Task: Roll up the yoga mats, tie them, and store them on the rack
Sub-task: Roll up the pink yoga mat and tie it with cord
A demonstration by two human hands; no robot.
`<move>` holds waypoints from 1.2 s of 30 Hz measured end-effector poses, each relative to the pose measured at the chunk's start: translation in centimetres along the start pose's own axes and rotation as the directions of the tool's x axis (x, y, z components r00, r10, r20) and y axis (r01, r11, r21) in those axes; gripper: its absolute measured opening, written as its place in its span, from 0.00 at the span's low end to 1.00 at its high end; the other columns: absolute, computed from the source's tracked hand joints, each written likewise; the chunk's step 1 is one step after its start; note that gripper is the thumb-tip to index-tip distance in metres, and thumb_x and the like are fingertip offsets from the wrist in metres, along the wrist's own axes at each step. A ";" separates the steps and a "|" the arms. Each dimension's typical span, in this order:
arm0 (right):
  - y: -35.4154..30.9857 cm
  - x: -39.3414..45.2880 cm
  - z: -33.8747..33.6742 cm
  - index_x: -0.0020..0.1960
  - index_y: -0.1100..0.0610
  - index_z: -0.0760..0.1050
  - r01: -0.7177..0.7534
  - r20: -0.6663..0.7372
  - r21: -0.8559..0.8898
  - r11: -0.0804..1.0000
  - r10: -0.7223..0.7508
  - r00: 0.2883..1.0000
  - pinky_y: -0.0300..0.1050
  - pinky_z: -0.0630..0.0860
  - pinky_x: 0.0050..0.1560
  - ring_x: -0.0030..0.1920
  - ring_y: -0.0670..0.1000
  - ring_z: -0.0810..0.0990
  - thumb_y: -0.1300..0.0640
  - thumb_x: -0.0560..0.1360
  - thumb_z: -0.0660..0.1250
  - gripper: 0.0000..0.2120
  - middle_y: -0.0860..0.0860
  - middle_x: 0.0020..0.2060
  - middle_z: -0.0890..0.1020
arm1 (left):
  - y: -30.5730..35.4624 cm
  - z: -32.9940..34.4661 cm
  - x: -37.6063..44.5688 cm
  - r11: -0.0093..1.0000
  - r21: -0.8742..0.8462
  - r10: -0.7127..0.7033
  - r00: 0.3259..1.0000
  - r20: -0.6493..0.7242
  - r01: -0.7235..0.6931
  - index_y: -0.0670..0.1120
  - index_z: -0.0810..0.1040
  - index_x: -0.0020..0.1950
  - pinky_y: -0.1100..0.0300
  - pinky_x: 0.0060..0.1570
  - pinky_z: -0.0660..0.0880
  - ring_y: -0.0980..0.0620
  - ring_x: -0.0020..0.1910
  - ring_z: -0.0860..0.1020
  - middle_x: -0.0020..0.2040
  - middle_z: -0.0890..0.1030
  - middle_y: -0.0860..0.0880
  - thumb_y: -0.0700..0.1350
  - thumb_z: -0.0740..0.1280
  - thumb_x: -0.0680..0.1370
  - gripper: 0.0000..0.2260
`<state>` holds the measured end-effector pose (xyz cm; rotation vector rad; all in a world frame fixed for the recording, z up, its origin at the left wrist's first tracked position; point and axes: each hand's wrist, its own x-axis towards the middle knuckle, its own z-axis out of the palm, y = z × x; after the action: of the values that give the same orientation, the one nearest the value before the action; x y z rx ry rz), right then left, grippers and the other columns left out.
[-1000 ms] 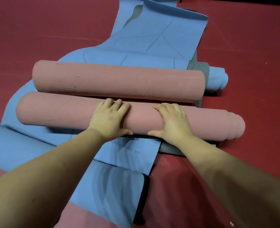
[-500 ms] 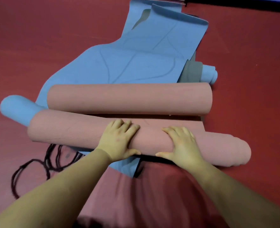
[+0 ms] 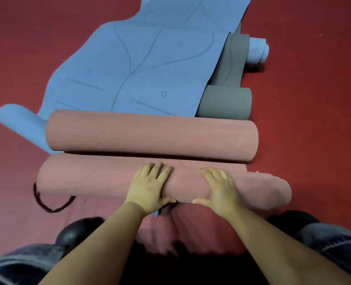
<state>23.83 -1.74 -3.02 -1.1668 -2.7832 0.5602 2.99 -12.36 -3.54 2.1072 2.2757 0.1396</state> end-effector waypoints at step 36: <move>0.4 15.4 -4.0 0.77 0.48 0.47 -0.155 0.054 0.052 0.987 0.152 0.987 0.52 0.45 0.74 0.76 0.50 0.41 0.43 0.80 0.55 0.31 0.47 0.77 0.41 | -1.5 1.1 8.0 0.975 -0.040 -0.217 0.976 -0.003 0.217 0.41 0.74 0.66 0.47 0.67 0.53 0.37 0.66 0.71 0.69 0.71 0.37 0.62 0.52 0.75 0.31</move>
<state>14.02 10.55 -0.58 -1.3825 -2.7139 0.6842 0.94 -4.45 -4.47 1.8267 2.4650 0.1828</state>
